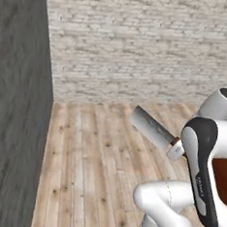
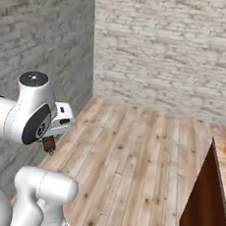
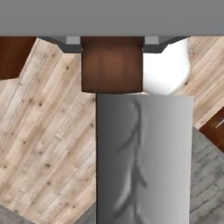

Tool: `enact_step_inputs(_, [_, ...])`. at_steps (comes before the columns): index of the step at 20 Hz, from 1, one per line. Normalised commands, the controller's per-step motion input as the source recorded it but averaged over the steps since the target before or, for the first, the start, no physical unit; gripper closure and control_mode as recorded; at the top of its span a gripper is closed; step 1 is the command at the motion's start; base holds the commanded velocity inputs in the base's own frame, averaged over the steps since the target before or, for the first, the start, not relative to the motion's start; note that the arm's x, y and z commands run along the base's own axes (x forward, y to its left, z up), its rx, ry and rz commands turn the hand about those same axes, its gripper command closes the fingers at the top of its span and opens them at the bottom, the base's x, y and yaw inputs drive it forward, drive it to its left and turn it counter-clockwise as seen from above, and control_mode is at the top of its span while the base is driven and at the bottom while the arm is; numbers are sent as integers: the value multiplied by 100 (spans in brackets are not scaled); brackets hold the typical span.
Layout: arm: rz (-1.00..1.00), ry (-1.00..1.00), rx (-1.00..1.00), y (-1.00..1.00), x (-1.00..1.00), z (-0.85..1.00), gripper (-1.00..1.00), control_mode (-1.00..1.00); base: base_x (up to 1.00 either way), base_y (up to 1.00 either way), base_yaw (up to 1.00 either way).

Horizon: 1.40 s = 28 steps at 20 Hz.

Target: Move the cutting board and knife to the sink. Then move spray from the cabinet to the counter.

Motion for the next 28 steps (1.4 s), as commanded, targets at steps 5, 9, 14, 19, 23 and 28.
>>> enact_step_inputs(5, [0,0,0,0,0,0,100,100,0,0,-100])
enact_step_inputs(9, [0,0,0,0,0,0,100,100,0,0,-100])
enact_step_inputs(14, [0,0,0,0,0,0,100,100,0,0,-100])
enact_step_inputs(19, [0,0,0,0,0,0,100,100,-3,-3,-95])
enact_step_inputs(23, [0,0,0,0,0,0,100,100,-42,-92,-19])
enact_step_inputs(28, [0,0,0,0,0,0,100,100,-76,-100,0])
